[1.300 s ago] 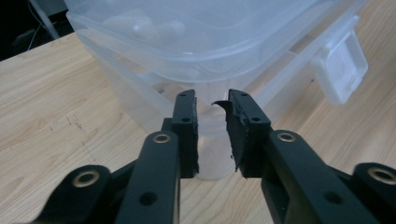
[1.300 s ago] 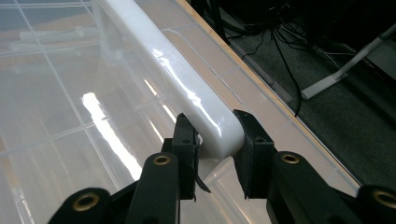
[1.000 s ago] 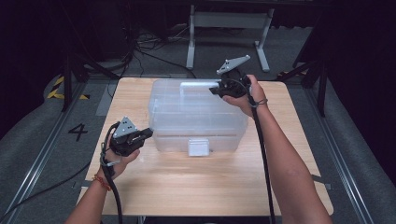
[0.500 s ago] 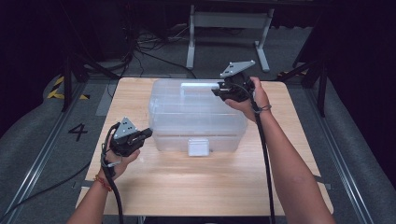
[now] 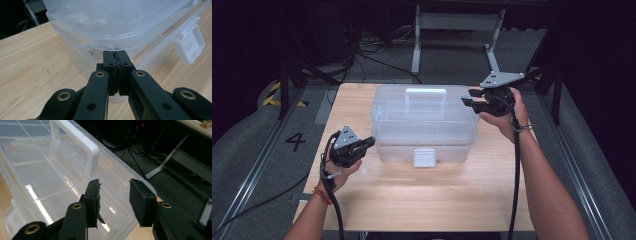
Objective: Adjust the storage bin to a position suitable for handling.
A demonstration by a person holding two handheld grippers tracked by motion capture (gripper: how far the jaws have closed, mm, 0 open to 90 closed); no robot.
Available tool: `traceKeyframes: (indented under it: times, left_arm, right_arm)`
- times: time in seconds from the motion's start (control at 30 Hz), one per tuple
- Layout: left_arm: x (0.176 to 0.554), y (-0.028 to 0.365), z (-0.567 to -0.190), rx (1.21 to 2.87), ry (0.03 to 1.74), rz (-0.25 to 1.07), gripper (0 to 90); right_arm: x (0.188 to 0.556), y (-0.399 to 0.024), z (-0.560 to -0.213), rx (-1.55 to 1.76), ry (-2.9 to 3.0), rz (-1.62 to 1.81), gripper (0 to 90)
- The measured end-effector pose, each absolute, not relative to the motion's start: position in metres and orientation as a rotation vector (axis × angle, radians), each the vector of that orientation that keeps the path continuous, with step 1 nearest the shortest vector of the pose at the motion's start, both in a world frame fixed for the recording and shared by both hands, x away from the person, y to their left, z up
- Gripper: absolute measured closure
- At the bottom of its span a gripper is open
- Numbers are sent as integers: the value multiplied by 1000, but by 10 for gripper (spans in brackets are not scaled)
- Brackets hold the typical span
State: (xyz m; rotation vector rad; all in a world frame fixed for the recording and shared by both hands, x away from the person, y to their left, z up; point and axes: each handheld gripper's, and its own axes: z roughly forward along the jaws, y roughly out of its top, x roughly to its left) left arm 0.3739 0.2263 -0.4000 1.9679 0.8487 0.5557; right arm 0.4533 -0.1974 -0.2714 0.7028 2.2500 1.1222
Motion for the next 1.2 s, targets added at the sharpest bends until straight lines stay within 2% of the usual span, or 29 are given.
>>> traceKeyframes:
  times: [0.4,0.6,1.2]
  left_arm:
    - [377,226,-391,1959,846,562,883]
    - [379,224,-385,1958,843,585,882]
    - [384,224,-375,1968,834,598,883]
  right_arm:
    - [417,-237,-277,686,2201,1144,573]
    - [401,-249,-293,656,2200,1132,561]
    - [397,-247,-349,671,2272,1131,508]
